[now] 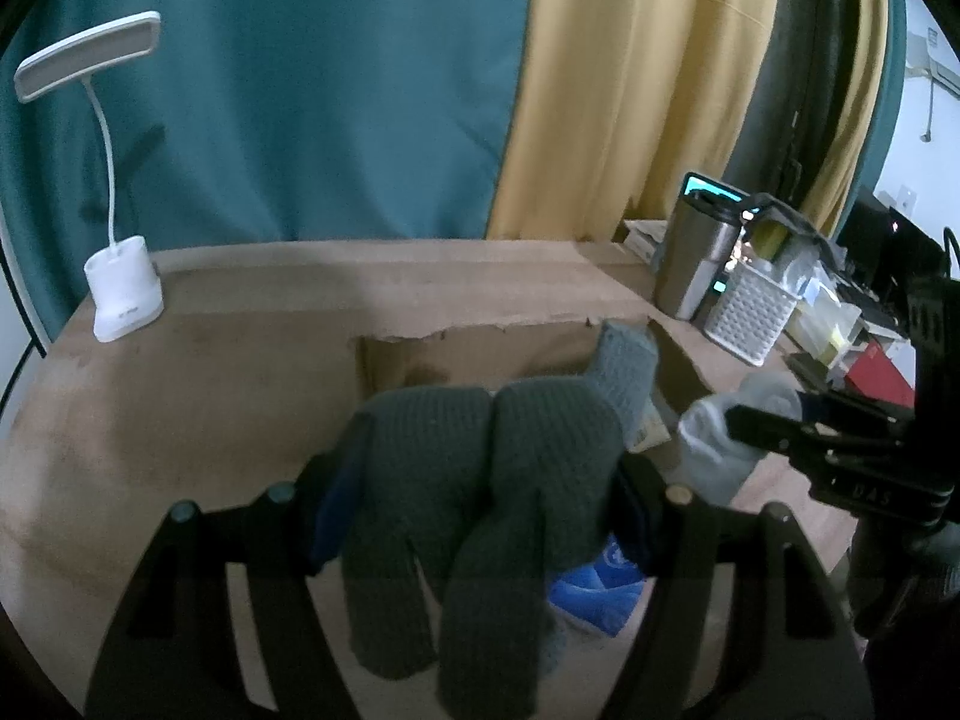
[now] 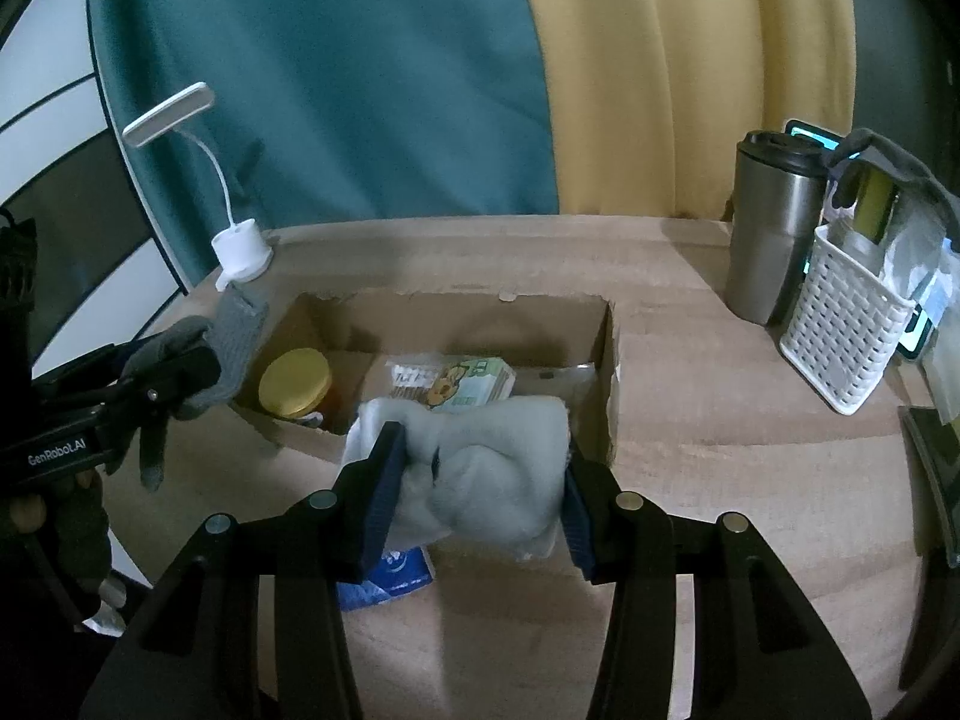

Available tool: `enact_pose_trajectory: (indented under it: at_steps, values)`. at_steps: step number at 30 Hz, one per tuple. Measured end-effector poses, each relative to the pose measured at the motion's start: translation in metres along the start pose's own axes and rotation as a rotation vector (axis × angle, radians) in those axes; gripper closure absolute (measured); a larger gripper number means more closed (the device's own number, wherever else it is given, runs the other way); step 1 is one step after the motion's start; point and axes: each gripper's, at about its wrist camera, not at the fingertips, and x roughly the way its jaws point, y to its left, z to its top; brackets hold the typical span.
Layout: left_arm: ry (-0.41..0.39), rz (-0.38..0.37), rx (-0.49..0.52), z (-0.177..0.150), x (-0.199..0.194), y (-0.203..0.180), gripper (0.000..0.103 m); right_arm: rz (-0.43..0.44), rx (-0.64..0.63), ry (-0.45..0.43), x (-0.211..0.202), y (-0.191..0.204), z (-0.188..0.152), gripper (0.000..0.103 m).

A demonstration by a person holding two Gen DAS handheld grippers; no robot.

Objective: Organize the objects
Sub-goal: 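Carry the gloves with left gripper over the box while right carries the white cloth over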

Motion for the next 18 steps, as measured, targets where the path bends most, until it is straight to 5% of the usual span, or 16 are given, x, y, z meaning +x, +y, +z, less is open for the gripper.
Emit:
enact_pose_trajectory:
  at_steps: [18]
  values:
    - [0.005, -0.005, -0.005, 0.018, 0.017, 0.008, 0.032, -0.002, 0.005, 0.006, 0.010, -0.005, 0.019, 0.053]
